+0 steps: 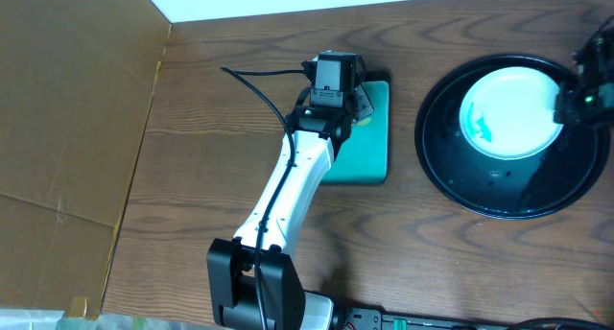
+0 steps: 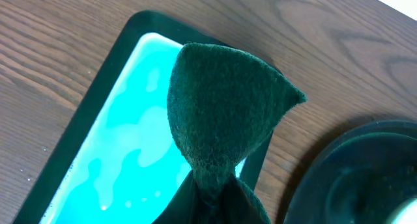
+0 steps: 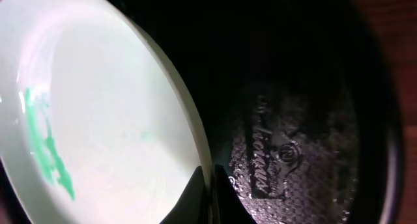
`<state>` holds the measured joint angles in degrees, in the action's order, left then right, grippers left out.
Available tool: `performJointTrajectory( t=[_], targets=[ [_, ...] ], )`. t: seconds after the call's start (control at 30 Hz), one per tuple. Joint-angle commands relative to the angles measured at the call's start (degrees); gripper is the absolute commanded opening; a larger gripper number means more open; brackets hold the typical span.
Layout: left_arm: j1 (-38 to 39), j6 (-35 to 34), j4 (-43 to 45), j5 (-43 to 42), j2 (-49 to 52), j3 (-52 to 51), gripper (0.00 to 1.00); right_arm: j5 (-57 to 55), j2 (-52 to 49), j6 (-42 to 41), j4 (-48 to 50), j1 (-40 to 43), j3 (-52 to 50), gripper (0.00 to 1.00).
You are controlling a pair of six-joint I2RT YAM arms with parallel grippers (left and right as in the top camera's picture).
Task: Clean dirty plates on tray and stack at the side
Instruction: 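Grasp the rim of the last green plate with the right gripper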
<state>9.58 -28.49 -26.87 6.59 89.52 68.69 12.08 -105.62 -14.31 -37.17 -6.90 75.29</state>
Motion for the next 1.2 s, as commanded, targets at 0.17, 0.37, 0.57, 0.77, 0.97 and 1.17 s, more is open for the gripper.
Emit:
performJointTrajectory(
  t=[0.17,0.37,0.57,0.77,0.97,1.17],
  targets=[
    [-0.3,0.8,0.0,-0.6,0.3,-0.2,0.07,-3.7,-3.9,-1.0,5.4,-2.6,-4.2,0.05],
    [-0.3,0.8,0.1,-0.6,0.3,-0.2,0.07,-4.4,-4.2,9.1,7.2,-2.5,-4.2,0.49],
    [-0.3,0.8,0.1,-0.6,0.3,-0.2,0.07,-6.3,-4.3,15.2,13.0,-2.1,-4.2,0.54],
    [-0.3,0.8,0.1,-0.6,0.3,-0.2,0.07,-5.5,-7.8,15.7,17.3,-2.2,-4.2,0.55],
    [-0.3,0.8,0.1,-0.6,0.3,-0.2,0.07,-0.6,-10.8,15.0,17.2,-2.3,-4.2,0.58],
    [-0.2,0.1,0.4,-3.2,0.3,-0.2,0.07,-0.8,-11.6,15.0,16.6,-2.6,-4.2,0.13]
  ],
)
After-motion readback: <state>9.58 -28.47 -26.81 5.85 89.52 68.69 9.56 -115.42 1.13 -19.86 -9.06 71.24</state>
